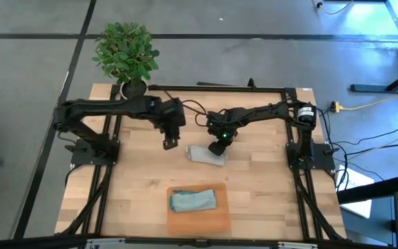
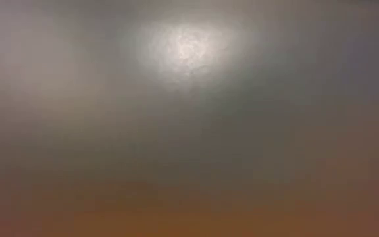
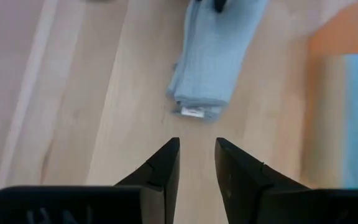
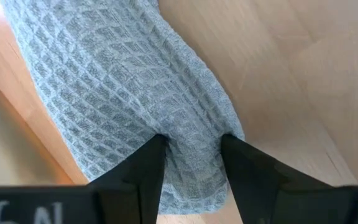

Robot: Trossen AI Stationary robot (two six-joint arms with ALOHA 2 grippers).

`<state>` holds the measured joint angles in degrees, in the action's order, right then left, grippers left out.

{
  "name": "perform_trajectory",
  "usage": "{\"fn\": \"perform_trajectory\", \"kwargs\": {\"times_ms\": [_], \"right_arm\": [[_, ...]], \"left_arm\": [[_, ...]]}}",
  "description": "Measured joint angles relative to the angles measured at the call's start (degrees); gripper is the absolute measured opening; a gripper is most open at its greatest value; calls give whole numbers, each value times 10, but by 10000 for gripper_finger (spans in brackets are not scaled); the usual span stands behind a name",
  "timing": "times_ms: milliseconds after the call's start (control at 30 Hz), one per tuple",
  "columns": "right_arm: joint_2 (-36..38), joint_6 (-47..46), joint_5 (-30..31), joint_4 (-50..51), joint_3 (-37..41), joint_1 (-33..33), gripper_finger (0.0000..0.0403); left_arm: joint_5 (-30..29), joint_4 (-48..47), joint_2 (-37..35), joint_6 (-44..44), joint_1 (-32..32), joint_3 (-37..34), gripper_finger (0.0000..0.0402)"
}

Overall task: Roll microfiber towels into tight, uniform cylinder then place into a basket
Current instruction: Put the rolled gray towel into the orange bin

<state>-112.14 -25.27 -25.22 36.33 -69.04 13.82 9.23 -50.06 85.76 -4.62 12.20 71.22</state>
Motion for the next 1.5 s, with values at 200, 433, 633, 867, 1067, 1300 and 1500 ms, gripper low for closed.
{"fn": "perform_trajectory", "kwargs": {"times_ms": [200, 433, 633, 867, 1067, 1300, 1500], "right_arm": [[0, -1, 1, 0, 0, 0, 164], [0, -16, -1, -1, 0, 0, 164], [0, -16, -2, -1, 0, 0, 164], [0, -15, -3, -1, 0, 0, 164], [0, -14, -3, -1, 0, 0, 164], [0, -14, -3, -2, 0, 0, 164], [0, -14, -3, -2, 0, 0, 164]], "left_arm": [[-20, -17, -99, -4, -29, 0, 87], [-100, -18, -180, -20, -82, -22, 86], [-142, -11, -228, -77, -120, -73, 86], [-147, 8, -255, -84, -147, -102, 86], [-147, 9, -257, -85, -158, -103, 86], [-147, 9, -256, -85, -157, -103, 86], [-147, 9, -256, -84, -157, -103, 85]]}}
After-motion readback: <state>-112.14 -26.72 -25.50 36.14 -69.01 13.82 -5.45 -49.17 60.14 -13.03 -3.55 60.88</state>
